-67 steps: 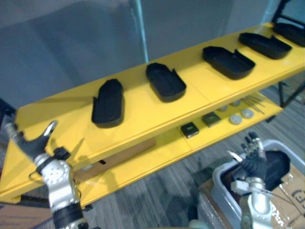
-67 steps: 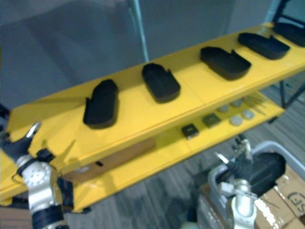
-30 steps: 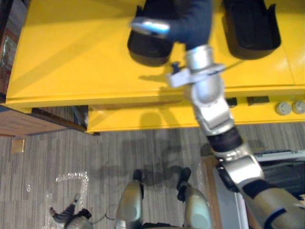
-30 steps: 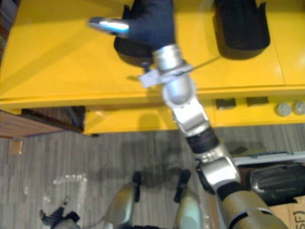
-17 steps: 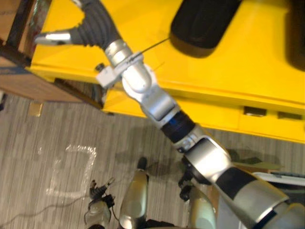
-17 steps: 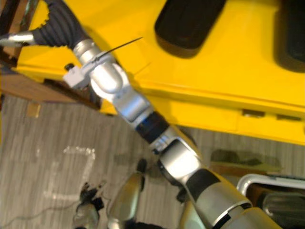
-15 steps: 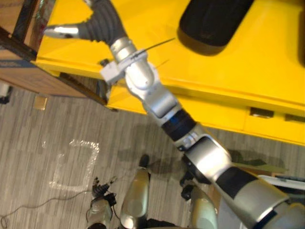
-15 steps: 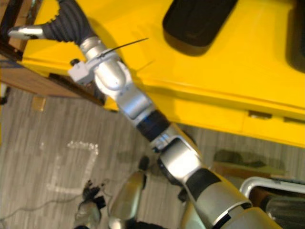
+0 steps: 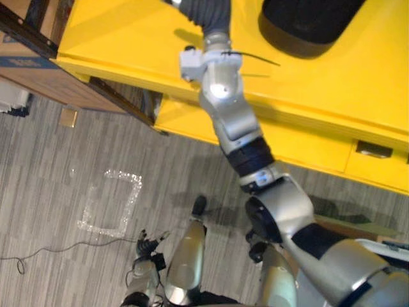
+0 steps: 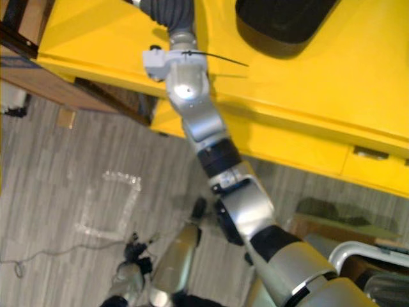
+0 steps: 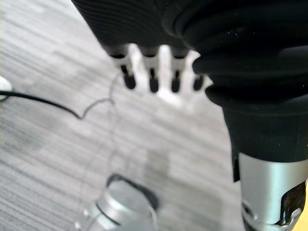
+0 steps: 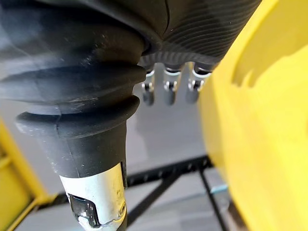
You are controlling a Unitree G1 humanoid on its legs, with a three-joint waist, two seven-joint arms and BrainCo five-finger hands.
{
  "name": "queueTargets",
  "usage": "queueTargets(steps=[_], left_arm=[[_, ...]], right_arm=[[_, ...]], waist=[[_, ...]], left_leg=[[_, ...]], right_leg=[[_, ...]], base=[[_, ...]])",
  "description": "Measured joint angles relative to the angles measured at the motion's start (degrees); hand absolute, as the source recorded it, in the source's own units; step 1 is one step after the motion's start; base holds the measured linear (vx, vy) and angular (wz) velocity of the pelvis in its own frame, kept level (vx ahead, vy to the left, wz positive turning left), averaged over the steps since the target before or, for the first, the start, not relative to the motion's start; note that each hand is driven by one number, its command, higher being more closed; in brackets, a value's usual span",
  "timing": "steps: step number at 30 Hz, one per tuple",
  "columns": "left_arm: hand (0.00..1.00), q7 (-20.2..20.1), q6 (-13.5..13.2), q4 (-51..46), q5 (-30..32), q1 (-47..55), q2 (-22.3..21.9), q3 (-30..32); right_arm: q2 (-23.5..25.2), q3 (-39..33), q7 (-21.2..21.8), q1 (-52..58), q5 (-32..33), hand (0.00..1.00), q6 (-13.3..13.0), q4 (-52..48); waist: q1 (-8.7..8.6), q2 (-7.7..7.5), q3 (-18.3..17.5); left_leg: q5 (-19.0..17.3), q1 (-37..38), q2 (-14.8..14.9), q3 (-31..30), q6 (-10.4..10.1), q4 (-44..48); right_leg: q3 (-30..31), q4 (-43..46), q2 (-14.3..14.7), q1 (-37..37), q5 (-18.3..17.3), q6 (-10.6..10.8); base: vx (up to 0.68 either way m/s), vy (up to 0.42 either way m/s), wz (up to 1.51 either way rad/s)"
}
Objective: Walk over and take plastic housings, then place them on the shelf
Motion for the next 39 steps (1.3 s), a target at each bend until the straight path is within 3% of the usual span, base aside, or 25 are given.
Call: queueTargets(steps=[22, 28, 39], left_arm=[[0.00, 1.13, -0.13, 0.88, 0.34, -2.28, 0.47, -6.12], [0.00, 1.12, 0.00, 1.22, 0.34, -2.35, 0.09, -9.23], [0.00, 0.89, 0.18, 1.11, 0.38, -2.36, 0.04, -10.50]], right_arm=[[-0.01, 0.07, -4.90, 2.07, -6.74, 0.00, 2.88, 4.56], [-0.02, -0.97, -5.78, 2.08, -6.82, 0.00, 4.27, 5.73], [-0.04, -1.15, -6.22, 2.81, -7.27, 0.00, 4.32, 5.73]], waist=[[-0.27, 0.76, -0.24], [-0.32, 3.05, -1.72], [-0.80, 3.15, -1.79]], left_leg=[[0.39, 0.41, 0.65, 1.81, -0.31, -0.29], [1.10, 0.72, 0.64, 1.78, -0.18, -1.52], [1.95, 1.84, 0.66, 2.39, -0.17, -3.28]], right_leg=[[2.03, 0.34, 0.43, -1.39, 0.11, -0.38], [2.04, 0.16, 0.24, -1.40, 0.32, -0.27], [2.66, -0.13, 0.29, -1.41, 0.63, -0.26]], base=[[-0.01, -0.005, -0.04], [0.00, 0.001, 0.01], [0.00, -0.002, -0.02]])
